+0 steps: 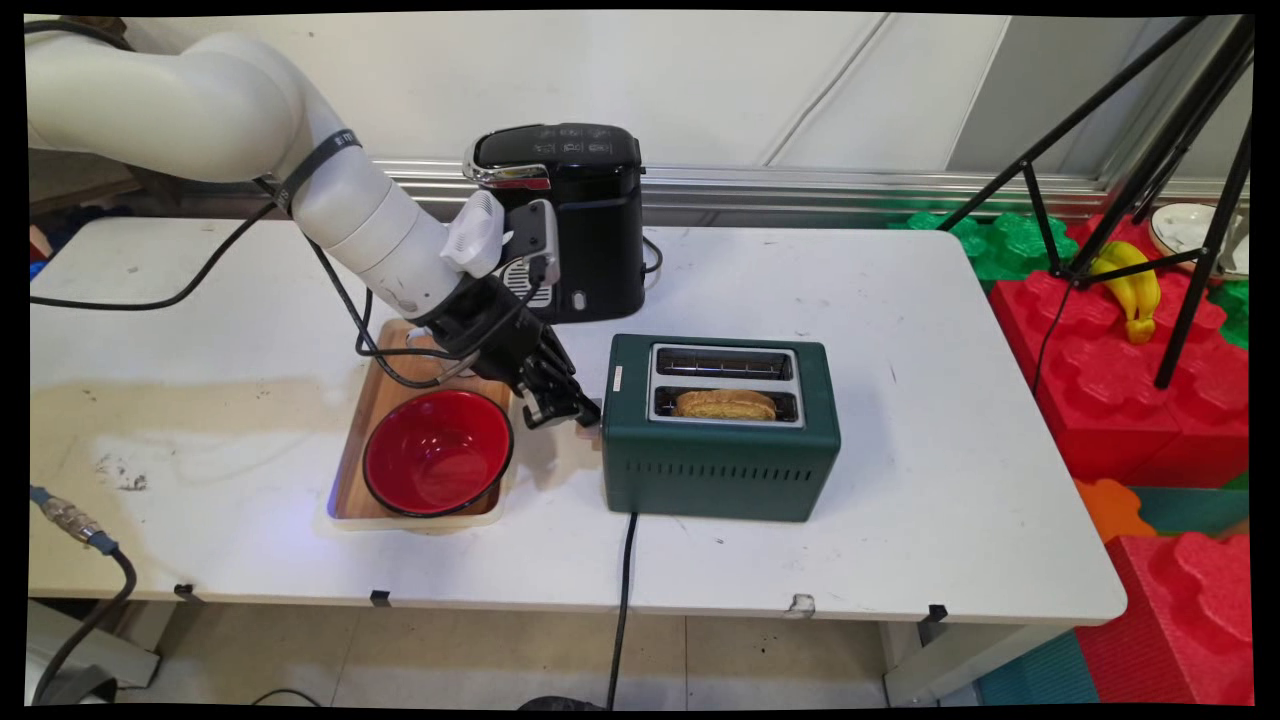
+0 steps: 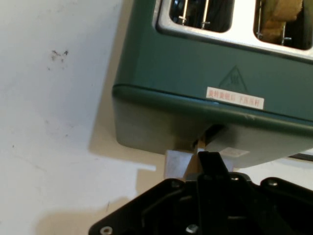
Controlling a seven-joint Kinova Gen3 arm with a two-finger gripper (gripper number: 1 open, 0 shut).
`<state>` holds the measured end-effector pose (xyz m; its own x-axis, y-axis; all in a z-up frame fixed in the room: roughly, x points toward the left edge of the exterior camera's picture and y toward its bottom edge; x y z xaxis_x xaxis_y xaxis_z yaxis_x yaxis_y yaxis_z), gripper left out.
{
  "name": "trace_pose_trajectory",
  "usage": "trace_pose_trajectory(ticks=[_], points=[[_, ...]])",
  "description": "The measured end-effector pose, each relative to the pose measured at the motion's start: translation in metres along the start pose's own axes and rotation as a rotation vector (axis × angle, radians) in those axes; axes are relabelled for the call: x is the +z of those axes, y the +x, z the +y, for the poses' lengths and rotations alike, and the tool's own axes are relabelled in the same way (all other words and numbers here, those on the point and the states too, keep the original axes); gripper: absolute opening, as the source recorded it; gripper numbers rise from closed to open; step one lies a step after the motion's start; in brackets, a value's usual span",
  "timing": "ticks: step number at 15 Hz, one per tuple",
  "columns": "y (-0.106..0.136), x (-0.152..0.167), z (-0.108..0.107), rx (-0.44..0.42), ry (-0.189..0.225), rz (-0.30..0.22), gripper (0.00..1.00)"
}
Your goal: Press the toaster switch
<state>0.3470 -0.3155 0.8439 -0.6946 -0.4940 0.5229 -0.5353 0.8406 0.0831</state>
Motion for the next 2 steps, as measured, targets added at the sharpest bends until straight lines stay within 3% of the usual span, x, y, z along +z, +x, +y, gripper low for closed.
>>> trace_pose_trajectory(ticks=[2], points=[[-0.0019, 0.0005, 0.0003, -0.001, 0.003, 0.002, 0.00]])
